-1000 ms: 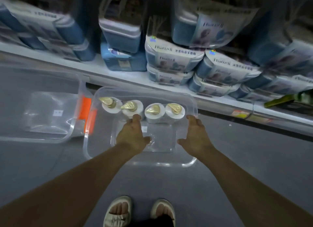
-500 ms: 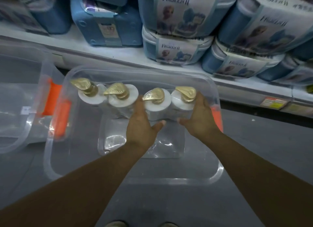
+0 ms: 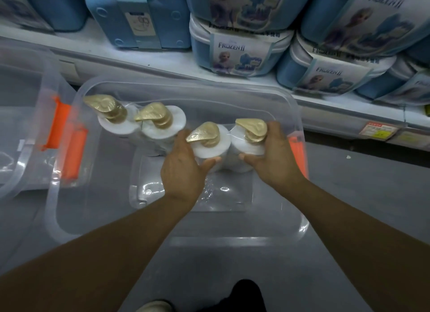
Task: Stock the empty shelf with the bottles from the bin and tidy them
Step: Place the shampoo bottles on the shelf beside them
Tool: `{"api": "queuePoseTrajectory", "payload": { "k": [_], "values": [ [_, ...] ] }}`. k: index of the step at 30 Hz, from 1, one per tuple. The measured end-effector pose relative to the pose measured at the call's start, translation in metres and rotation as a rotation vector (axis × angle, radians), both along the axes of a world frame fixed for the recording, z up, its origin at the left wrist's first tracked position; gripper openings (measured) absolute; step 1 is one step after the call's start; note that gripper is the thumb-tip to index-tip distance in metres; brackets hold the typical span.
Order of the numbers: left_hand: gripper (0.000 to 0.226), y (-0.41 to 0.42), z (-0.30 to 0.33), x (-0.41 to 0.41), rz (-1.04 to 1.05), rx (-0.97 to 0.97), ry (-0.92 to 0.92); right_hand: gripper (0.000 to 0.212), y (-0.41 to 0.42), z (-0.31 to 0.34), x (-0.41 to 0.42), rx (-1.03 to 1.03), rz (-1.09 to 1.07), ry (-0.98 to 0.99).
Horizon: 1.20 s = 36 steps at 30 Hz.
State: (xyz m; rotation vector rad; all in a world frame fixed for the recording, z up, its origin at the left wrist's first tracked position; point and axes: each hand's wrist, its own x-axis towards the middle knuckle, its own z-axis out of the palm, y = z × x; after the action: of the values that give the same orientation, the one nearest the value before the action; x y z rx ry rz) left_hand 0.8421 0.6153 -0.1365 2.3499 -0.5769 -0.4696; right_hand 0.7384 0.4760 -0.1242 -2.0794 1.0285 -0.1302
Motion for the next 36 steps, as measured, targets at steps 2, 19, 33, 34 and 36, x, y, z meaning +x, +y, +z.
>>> {"api": "queuePoseTrajectory", "payload": {
  "k": [2, 19, 33, 34, 36],
  "values": [
    [0.077, 0.011, 0.003, -0.004, -0.013, -0.029, 0.055, 0.061, 0.005, 0.002, -0.007, 0.030, 0.035, 0.033],
    [0.064, 0.003, -0.009, 0.015, 0.099, -0.202, 0.545, 0.057, 0.004, -0.003, 0.010, 0.341, -0.156, 0.007],
    [0.066, 0.005, 0.146, 0.017, 0.044, -0.208, 0.491, 0.049, 0.007, 0.145, -0.002, 0.407, -0.195, -0.042],
    [0.073, 0.005, 0.164, 0.018, 0.039, -0.211, 0.484, 0.048, 0.007, 0.163, -0.003, 0.414, -0.202, -0.053],
    [0.082, 0.003, 0.200, 0.019, 0.038, -0.220, 0.470, 0.042, 0.006, 0.201, -0.005, 0.400, -0.197, -0.064]
  ]
}}
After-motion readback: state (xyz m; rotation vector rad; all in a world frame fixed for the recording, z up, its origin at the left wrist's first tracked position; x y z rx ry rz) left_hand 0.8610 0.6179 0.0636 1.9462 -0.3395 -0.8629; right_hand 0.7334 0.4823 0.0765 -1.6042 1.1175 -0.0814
